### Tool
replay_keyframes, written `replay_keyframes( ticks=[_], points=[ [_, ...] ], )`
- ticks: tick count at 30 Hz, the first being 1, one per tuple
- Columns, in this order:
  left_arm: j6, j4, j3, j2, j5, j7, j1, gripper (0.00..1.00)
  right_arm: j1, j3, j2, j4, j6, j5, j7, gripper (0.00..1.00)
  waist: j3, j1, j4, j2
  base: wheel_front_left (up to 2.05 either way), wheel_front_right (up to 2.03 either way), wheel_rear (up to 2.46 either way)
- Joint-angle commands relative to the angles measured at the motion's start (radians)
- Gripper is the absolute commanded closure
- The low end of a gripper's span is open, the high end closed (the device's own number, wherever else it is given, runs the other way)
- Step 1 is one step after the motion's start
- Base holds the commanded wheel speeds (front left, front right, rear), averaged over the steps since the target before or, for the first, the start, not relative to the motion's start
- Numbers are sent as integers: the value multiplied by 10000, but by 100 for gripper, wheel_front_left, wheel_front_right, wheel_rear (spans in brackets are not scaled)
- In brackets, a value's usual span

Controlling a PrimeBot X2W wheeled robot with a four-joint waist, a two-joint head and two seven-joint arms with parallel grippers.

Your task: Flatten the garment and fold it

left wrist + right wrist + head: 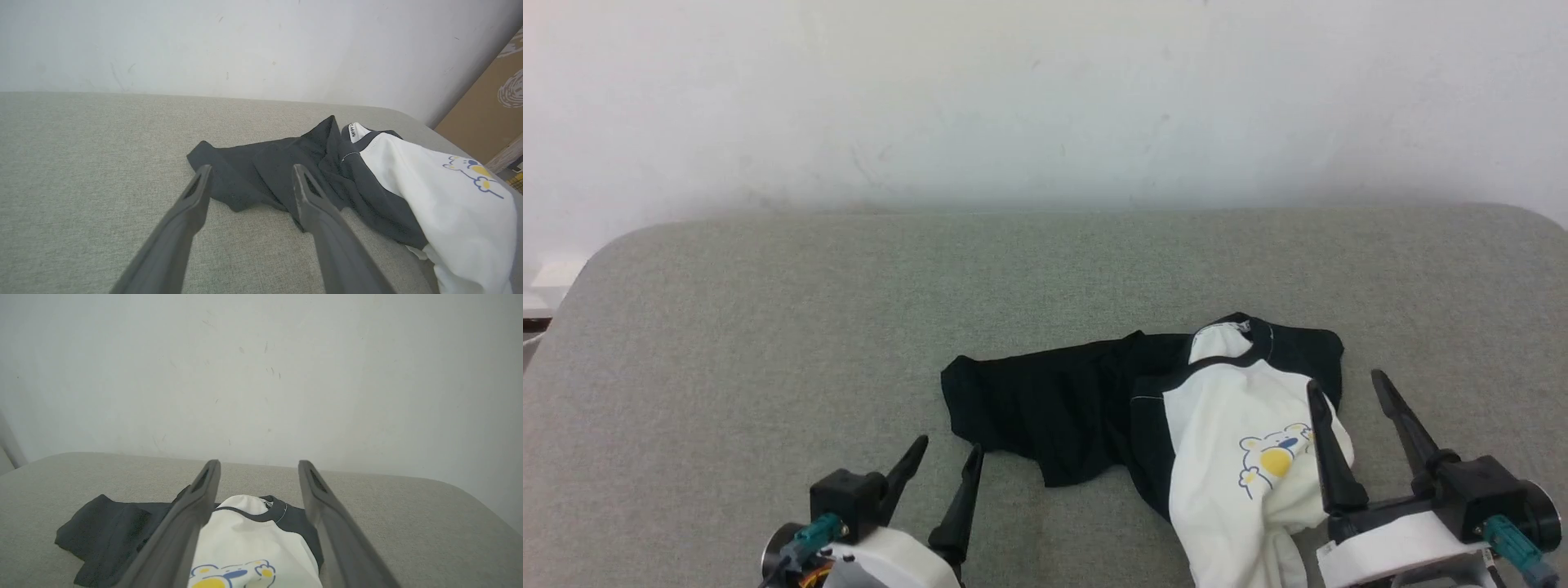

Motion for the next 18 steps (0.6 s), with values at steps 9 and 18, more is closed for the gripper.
replay_keyframes(
  ticks=[9,18],
  points=[
    [-312,55,-622,-252,101,1526,-466,0,-20,201,18,-45,-19,-19,-46,0,543,1,-557,0,0,0,0],
    [-601,702,-1553,-755,86,4231,-2098,0,-371,255,18,-141,-19,-22,-46,0,1403,1,-1079,0,0,0,0]
  ],
)
